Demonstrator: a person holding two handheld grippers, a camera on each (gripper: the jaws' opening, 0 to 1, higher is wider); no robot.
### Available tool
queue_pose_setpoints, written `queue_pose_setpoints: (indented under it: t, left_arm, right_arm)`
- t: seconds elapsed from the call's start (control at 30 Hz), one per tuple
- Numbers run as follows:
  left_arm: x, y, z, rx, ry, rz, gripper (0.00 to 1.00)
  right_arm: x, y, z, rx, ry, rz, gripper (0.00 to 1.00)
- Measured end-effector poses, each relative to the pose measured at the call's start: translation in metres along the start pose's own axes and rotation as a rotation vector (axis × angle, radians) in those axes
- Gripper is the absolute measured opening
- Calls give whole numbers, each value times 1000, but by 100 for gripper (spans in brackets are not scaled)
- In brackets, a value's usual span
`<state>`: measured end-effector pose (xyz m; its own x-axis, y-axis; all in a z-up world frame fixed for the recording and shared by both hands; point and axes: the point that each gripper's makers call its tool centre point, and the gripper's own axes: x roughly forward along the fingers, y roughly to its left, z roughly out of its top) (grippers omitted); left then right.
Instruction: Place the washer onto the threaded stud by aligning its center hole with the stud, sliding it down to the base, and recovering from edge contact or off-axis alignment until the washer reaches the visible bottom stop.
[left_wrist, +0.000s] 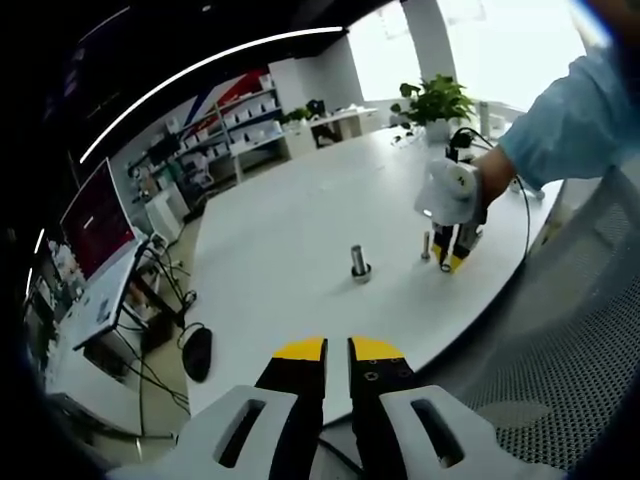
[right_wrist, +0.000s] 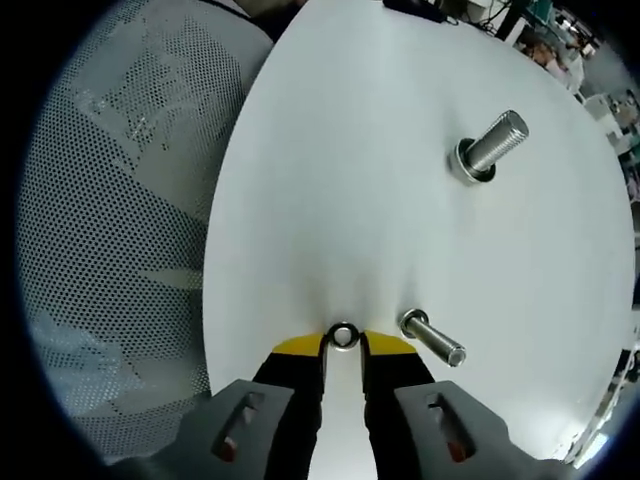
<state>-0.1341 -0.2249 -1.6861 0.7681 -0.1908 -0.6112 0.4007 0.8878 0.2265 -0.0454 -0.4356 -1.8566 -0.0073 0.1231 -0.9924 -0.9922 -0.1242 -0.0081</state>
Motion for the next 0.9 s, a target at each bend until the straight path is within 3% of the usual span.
queue_pose_setpoints:
  t: [0.9]
  left_arm:
    - [-1, 1, 3, -1, -19, 7, 5]
  right_arm:
    - [0, 0, 0, 36, -10, -11, 16]
